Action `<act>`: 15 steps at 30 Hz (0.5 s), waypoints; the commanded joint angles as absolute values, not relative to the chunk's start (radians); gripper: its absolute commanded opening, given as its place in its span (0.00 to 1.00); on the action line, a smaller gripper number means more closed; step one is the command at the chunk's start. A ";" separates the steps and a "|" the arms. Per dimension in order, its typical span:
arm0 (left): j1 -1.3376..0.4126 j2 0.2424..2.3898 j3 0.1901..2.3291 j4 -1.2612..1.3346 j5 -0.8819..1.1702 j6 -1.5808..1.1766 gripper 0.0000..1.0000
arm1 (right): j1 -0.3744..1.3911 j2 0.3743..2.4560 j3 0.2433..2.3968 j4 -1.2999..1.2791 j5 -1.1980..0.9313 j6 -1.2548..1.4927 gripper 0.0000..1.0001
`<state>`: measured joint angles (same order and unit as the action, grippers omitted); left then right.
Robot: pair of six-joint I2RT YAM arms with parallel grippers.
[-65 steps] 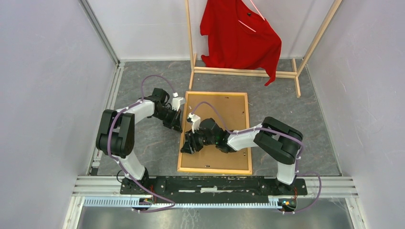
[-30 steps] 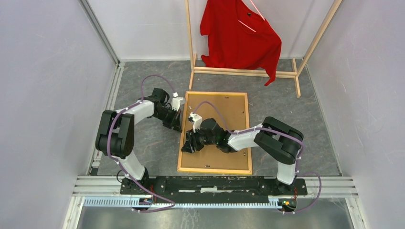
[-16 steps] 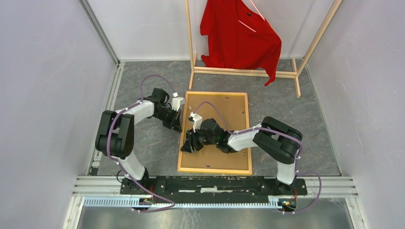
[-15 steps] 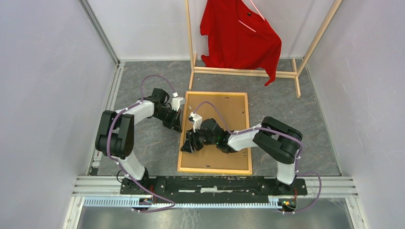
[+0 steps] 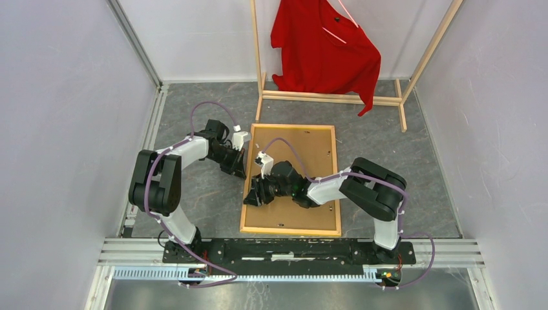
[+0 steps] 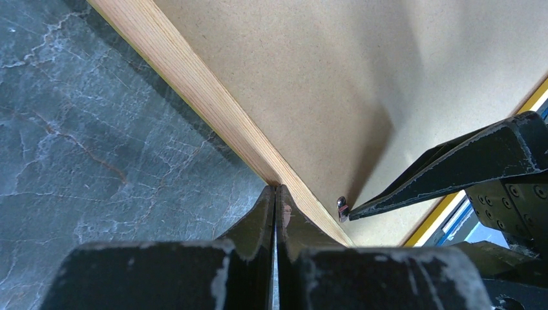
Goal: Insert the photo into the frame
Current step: Install the photo frame at the center of the board.
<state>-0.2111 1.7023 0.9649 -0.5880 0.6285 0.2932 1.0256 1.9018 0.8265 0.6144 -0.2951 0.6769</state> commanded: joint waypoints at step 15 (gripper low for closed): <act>-0.224 1.688 0.936 -0.577 0.561 0.374 0.05 | 1.015 1.937 0.844 0.658 -0.235 0.683 0.50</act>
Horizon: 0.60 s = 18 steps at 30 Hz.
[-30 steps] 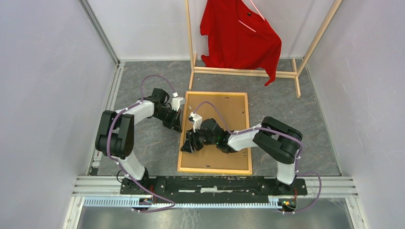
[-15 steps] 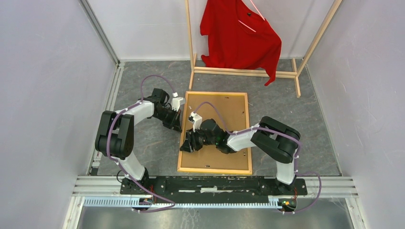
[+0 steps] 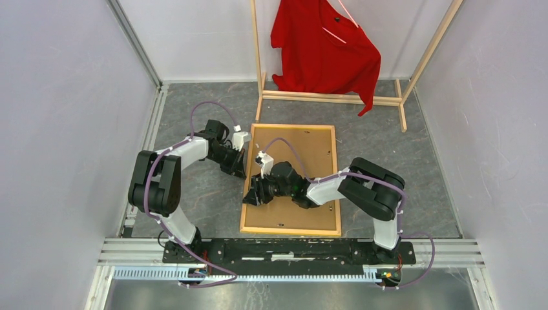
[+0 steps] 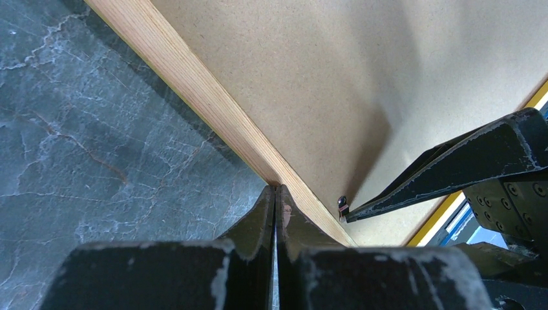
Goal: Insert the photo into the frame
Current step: Install the photo frame at the center of the board.
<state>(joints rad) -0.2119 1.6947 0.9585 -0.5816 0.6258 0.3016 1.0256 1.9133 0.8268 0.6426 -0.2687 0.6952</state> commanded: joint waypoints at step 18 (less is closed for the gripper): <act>-0.224 1.684 0.936 -0.577 0.544 0.385 0.05 | 1.031 1.749 0.670 0.677 -0.172 0.571 0.44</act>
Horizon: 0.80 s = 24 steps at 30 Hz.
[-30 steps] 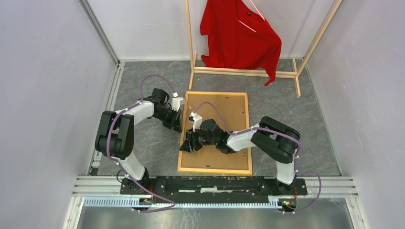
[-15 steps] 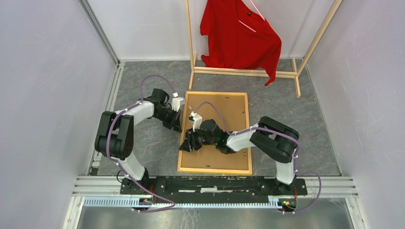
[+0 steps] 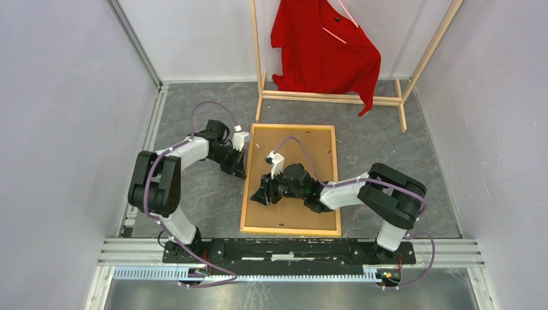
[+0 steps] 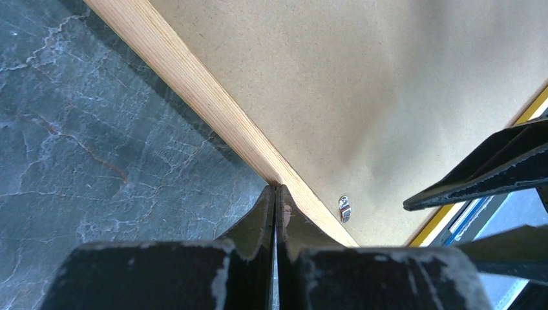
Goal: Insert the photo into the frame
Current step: Install the photo frame at the center of the board.
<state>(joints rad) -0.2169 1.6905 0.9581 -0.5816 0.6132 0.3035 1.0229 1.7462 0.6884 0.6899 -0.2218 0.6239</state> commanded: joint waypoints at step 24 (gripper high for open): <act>-0.225 1.684 0.940 -0.585 0.559 0.380 0.05 | 1.254 1.751 0.728 0.602 0.345 0.030 0.46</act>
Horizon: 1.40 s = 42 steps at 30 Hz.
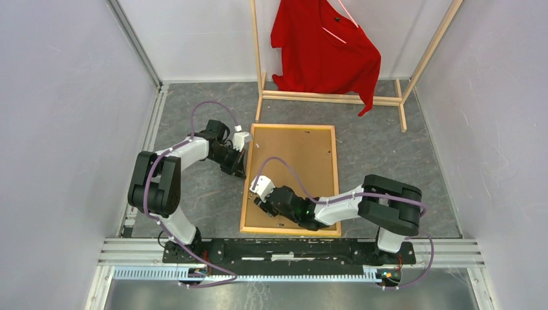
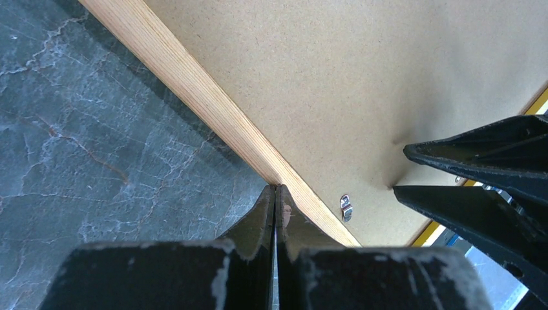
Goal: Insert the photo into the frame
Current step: Install the photo frame at the center of the board.
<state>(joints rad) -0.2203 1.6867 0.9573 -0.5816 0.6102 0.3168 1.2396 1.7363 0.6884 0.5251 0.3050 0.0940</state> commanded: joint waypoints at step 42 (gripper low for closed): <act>-0.232 1.692 0.953 -0.598 0.558 0.383 0.05 | 1.283 1.838 0.770 0.653 0.301 0.055 0.00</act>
